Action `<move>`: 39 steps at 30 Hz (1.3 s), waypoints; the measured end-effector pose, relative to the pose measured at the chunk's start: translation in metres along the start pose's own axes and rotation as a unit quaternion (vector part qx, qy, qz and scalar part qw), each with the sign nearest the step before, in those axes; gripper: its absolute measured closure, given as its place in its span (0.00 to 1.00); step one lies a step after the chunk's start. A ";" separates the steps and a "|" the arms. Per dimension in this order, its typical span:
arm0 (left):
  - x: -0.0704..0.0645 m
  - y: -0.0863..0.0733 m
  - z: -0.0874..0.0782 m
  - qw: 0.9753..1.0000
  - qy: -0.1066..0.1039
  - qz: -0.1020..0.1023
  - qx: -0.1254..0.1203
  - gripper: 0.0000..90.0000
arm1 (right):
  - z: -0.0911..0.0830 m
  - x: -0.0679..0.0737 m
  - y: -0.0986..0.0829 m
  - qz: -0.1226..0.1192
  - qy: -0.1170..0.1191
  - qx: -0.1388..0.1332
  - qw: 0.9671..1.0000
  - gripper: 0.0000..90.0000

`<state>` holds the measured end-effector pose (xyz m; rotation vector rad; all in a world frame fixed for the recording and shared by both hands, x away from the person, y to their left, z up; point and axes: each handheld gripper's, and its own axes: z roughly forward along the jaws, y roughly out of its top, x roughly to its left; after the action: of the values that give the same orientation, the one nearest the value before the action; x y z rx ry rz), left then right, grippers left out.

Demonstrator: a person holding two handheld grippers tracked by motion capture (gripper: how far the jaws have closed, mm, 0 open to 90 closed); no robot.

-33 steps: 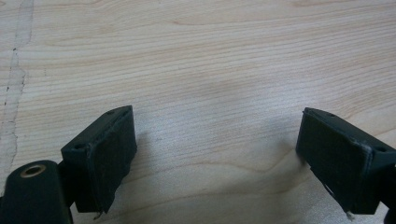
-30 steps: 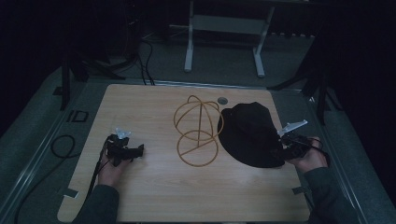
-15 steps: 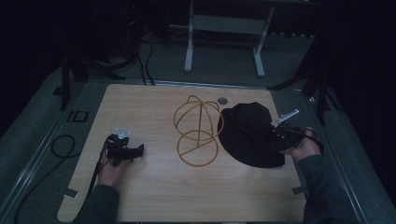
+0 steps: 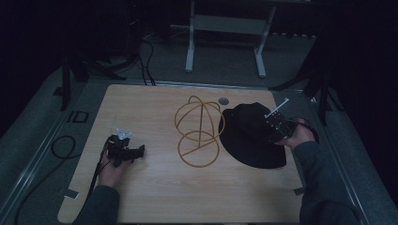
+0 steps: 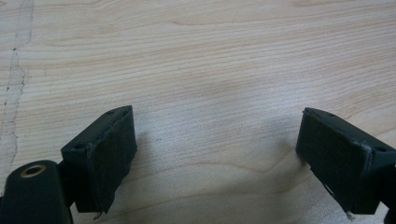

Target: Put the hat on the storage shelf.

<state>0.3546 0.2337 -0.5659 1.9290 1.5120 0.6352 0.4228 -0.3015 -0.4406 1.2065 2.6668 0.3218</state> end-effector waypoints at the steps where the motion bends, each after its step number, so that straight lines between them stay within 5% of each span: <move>1: 0.000 0.000 0.000 1.000 0.000 0.000 0.000 0.14 | 0.000 0.000 0.000 0.000 0.000 0.000 1.000 0.48; 17: 0.000 0.000 0.000 1.000 0.000 0.000 0.000 0.14 | 0.011 -0.017 0.025 0.018 0.045 0.065 0.997 0.63; 25: 0.000 0.000 0.000 1.000 0.000 0.000 -0.001 0.14 | 0.012 -0.019 0.030 0.012 0.042 0.092 0.995 0.89; 30: 0.000 0.000 0.000 1.000 0.000 0.000 0.000 0.14 | 0.012 -0.016 0.030 0.008 0.034 0.088 0.996 0.93; 39: 0.000 0.000 0.000 1.000 0.000 0.000 0.000 0.14 | -0.005 -0.013 0.026 0.003 0.028 0.041 0.999 0.96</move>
<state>0.3546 0.2337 -0.5659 1.9288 1.5124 0.6350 0.4485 -0.2951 -0.4272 1.2461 2.7501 0.2514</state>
